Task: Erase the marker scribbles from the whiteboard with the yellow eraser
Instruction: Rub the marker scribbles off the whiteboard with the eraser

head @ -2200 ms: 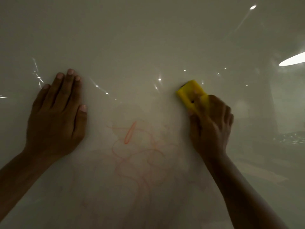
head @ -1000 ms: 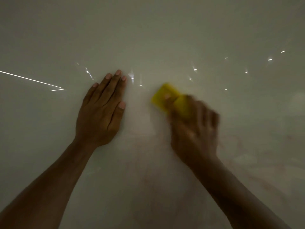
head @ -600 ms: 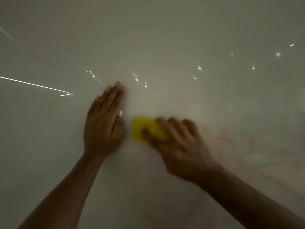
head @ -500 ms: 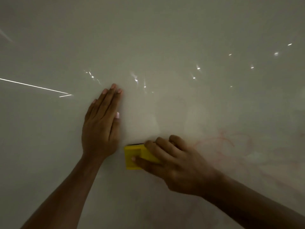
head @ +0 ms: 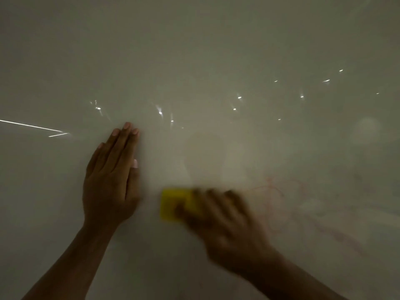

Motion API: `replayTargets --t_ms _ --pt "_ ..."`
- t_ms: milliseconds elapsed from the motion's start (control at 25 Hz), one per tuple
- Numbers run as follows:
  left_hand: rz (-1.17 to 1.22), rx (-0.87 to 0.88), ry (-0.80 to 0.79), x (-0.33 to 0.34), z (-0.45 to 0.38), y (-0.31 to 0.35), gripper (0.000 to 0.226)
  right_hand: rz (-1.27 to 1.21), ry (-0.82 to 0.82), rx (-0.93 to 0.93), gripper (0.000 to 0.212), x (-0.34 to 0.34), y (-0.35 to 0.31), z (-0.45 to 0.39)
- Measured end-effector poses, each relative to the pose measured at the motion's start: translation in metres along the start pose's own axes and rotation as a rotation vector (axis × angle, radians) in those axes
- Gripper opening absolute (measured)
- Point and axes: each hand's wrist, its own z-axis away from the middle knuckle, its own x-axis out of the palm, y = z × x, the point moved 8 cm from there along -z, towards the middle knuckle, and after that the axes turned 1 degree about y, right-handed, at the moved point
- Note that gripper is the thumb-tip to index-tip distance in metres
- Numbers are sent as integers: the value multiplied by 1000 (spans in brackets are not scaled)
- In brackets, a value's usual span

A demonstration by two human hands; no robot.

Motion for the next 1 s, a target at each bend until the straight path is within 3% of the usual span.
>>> replayTargets --t_ms 80,120,160,240,320,480,560,680,720,840,880,920,1000 --pt "2 -1 -1 1 0 0 55 97 96 356 57 -18 55 -13" --pt "6 2 3 0 1 1 55 120 141 415 60 -22 59 -15" --pt "8 9 10 0 1 2 55 112 158 378 61 -20 48 -14" --pt "9 18 16 0 0 1 55 73 67 102 54 -4 -6 -5" --pt "14 18 27 0 2 0 55 115 2 21 49 -4 5 10" --pt "19 17 27 3 1 -1 56 280 136 648 53 -54 140 16" --pt "20 17 25 3 2 -1 57 290 175 563 57 -53 128 18" --pt "21 7 27 2 3 -1 57 265 20 59 56 -31 62 28" --pt "19 6 34 3 4 0 57 319 3 66 49 -37 79 30" --pt "2 13 40 3 3 -2 56 388 79 679 48 -76 185 32" --pt "2 11 37 3 2 -2 56 407 94 779 53 -79 193 36" --pt "3 14 37 3 3 -1 56 409 113 732 56 -75 181 32" --pt "-21 31 43 2 4 3 56 311 51 374 61 -46 118 24"
